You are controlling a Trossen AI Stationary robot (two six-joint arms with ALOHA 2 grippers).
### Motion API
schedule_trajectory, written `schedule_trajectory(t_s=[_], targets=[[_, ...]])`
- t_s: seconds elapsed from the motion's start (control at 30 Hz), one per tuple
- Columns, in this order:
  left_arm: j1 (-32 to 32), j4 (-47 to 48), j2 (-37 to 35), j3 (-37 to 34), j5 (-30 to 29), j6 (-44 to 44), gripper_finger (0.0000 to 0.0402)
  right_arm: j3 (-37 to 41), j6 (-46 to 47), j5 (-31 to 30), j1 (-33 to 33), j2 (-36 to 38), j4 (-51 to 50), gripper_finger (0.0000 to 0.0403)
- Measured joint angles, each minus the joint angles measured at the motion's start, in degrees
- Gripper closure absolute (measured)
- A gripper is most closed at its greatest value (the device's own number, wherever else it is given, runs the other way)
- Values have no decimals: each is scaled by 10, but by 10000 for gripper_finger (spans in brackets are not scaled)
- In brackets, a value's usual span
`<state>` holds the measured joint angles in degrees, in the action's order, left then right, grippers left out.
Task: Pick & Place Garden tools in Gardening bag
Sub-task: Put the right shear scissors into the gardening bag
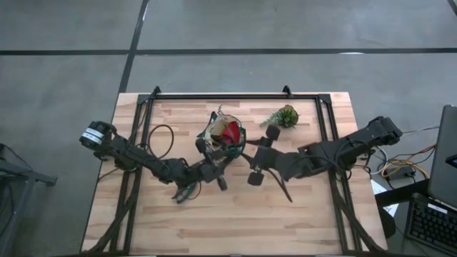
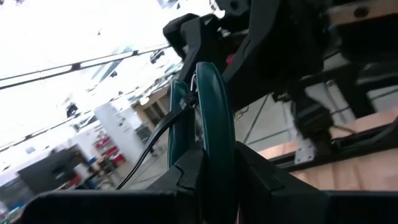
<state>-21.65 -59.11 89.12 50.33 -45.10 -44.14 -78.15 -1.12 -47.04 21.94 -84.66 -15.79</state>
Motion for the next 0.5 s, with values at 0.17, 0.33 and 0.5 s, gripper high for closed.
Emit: schedule_trajectory(t_s=[0.17, 0.33, 0.5], targets=[[-1, -2, 0, 0, 18, 9, 337, 0, -18, 10, -7, -4, 11, 238], [-1, -3, 0, 0, 21, 9, 336, 0, -36, 11, -6, -6, 26, 259], [0, 1, 0, 0, 21, 10, 336, 1, -53, 16, -6, -6, 35, 295]])
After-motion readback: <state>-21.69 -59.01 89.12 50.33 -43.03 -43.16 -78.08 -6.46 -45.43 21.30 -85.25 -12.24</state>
